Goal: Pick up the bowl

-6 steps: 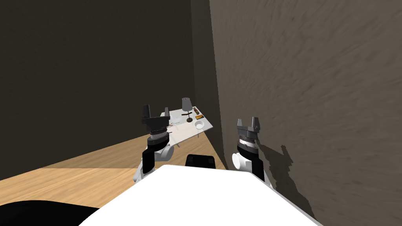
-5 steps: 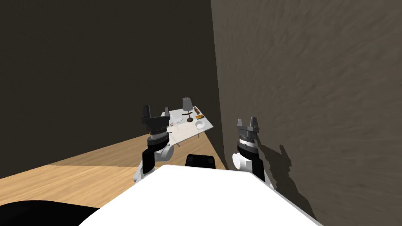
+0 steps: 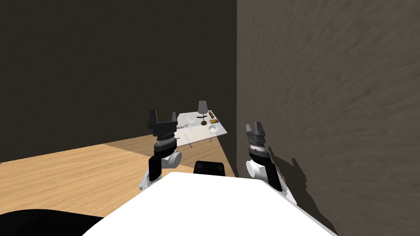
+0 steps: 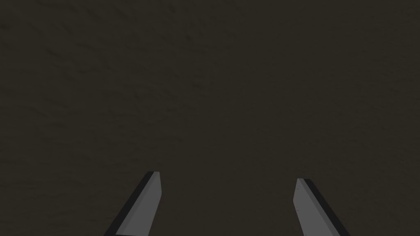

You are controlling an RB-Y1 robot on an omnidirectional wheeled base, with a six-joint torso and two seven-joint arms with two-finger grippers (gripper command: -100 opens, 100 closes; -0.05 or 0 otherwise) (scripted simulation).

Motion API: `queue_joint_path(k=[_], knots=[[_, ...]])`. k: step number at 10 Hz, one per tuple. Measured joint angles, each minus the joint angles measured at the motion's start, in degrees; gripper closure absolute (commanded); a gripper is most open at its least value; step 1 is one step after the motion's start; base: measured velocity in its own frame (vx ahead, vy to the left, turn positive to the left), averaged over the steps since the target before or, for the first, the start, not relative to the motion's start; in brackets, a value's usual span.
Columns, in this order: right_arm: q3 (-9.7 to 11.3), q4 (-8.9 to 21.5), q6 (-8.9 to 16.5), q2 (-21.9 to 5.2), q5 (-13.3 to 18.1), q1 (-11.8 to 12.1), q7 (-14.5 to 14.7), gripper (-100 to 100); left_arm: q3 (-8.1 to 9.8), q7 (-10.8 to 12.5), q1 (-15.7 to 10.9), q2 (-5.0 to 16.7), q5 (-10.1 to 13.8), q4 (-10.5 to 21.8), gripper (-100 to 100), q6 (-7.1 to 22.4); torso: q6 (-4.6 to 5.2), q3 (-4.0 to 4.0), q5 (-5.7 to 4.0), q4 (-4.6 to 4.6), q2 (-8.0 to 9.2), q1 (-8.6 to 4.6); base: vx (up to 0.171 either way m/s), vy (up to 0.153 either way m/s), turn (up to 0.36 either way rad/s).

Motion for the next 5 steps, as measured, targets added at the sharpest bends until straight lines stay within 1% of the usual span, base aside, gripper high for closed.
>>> queue_joint_path(k=[1, 2, 3, 4, 5], knots=[[-0.1, 1.0, 1.0, -1.8, -0.3, -0.6, 0.9, -100, 0.0, 0.0, 0.0, 0.0, 0.0, 0.0, 0, 0.0, 0.0, 0.02, -0.01, 0.01, 0.04, -0.03, -0.076, -0.038, 0.145], [-0.1, 1.4, 1.7, -2.8, -0.4, -1.0, 1.5, -100, 0.01, 0.0, 0.0, 0.0, 0.0, 0.0, 0, 0.0, 0.05, -0.02, 0.0, 0.0, -0.05, 0.06, -0.065, -0.016, 0.283], [-0.2, 2.0, 2.4, -4.4, -0.6, -1.3, 2.1, -100, 0.0, 0.0, 0.0, 0.0, 0.0, 0.0, 0, 0.0, 0.01, -0.06, 0.02, -0.02, -0.1, 0.13, -0.074, -0.029, 0.426], [0.0, 3.0, 3.3, -5.9, -0.7, -1.7, 3.3, -100, 0.0, 0.0, 0.0, 0.0, 0.0, 0.0, 0, 0.0, 0.0, -0.06, 0.02, -0.02, -0.11, 0.11, -0.067, -0.023, 0.261], [-0.2, 3.2, 4.1, -7.0, -1.0, -1.8, 3.8, -100, 0.0, 0.0, 0.0, 0.0, 0.0, 0.0, 0, 0.0, 0.04, -0.07, 0.02, -0.02, -0.13, 0.12, -0.076, -0.022, 0.333]])
